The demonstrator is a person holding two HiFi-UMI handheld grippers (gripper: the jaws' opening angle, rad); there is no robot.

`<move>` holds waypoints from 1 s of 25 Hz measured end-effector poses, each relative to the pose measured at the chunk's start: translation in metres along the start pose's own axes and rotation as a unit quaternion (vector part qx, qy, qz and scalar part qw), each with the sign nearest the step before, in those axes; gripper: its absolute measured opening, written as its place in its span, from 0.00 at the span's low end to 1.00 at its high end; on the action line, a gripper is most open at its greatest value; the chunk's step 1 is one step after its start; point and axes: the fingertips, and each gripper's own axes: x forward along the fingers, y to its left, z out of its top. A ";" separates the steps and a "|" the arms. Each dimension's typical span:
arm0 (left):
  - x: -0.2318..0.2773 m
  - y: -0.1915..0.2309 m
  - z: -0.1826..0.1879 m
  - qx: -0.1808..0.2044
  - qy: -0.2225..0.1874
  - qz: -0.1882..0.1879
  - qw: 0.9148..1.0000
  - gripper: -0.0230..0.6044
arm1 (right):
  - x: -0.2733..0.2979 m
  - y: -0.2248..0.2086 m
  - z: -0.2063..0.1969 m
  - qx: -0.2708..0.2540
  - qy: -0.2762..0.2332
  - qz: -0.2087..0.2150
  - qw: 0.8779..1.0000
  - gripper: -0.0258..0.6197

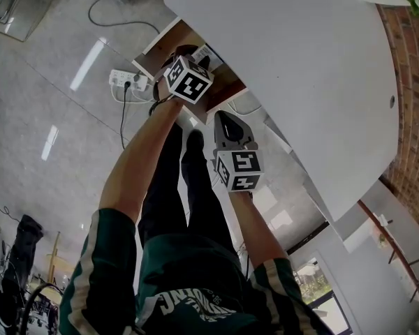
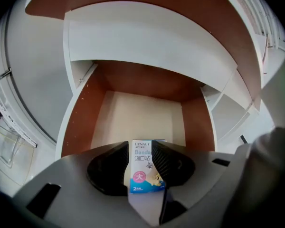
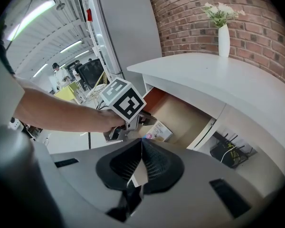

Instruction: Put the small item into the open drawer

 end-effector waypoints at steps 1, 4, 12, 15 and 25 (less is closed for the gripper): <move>-0.005 0.001 0.000 0.002 -0.002 0.002 1.000 0.28 | -0.001 0.002 0.001 0.000 0.000 0.001 1.000 0.08; -0.023 0.002 0.005 0.001 -0.018 0.010 1.000 0.27 | -0.005 0.008 0.005 -0.002 -0.006 0.004 1.000 0.08; -0.092 -0.013 0.020 0.005 -0.056 0.038 0.998 0.10 | -0.034 0.024 0.024 -0.017 -0.022 0.024 0.999 0.08; -0.121 -0.020 0.026 0.004 -0.068 0.041 0.997 0.07 | -0.049 0.029 0.032 -0.024 -0.030 0.031 0.999 0.08; -0.214 -0.068 0.027 0.009 -0.083 0.062 0.995 0.07 | -0.109 0.046 0.063 -0.056 -0.078 0.064 0.993 0.08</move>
